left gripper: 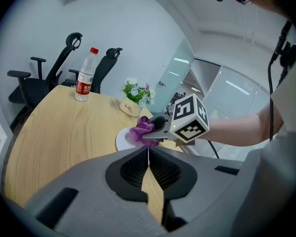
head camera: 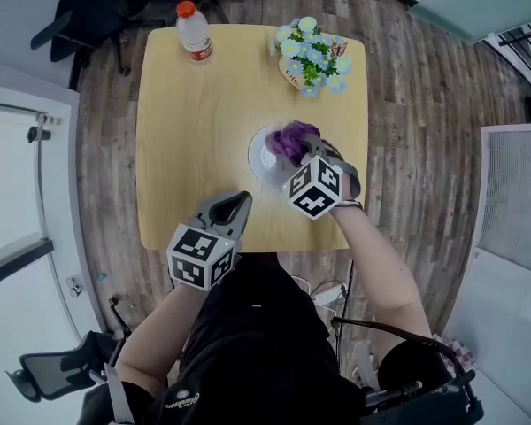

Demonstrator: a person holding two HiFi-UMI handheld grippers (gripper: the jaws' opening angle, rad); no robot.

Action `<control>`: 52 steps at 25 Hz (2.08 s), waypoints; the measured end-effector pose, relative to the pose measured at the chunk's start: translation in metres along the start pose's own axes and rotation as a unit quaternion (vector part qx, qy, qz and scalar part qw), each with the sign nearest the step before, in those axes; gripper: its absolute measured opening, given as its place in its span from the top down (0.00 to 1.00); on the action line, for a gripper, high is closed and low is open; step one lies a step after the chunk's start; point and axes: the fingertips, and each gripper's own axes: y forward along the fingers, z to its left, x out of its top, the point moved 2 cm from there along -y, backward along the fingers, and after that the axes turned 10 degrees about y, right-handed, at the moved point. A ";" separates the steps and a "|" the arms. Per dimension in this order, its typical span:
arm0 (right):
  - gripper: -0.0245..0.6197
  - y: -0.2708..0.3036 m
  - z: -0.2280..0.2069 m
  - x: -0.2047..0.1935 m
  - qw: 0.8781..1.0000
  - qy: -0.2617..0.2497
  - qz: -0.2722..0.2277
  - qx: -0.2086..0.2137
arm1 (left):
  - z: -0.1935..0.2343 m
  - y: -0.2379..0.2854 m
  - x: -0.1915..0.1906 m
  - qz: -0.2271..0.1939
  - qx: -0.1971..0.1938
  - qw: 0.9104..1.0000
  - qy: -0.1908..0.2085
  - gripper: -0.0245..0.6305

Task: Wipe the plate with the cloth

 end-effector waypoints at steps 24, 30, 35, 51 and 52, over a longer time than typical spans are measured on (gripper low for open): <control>0.79 -0.011 -0.009 -0.013 1.000 0.024 -0.005 -0.005 | -0.008 0.011 -0.006 0.015 -0.008 1.000 0.006 0.94; 0.79 0.004 -0.037 -0.003 0.999 0.029 0.003 -0.029 | -0.011 0.011 -0.013 0.017 -0.008 1.000 0.001 0.94; 0.79 -0.001 -0.021 -0.008 1.000 0.011 0.008 -0.017 | -0.009 0.011 -0.013 0.015 -0.010 1.000 -0.001 0.94; 0.79 -0.035 0.064 -0.047 0.998 0.018 0.004 0.060 | -0.011 0.018 -0.010 0.020 -0.023 1.000 0.005 0.94; 0.79 -0.036 0.059 -0.045 0.998 0.023 -0.001 0.056 | -0.012 0.018 -0.009 0.019 -0.023 1.000 0.006 0.94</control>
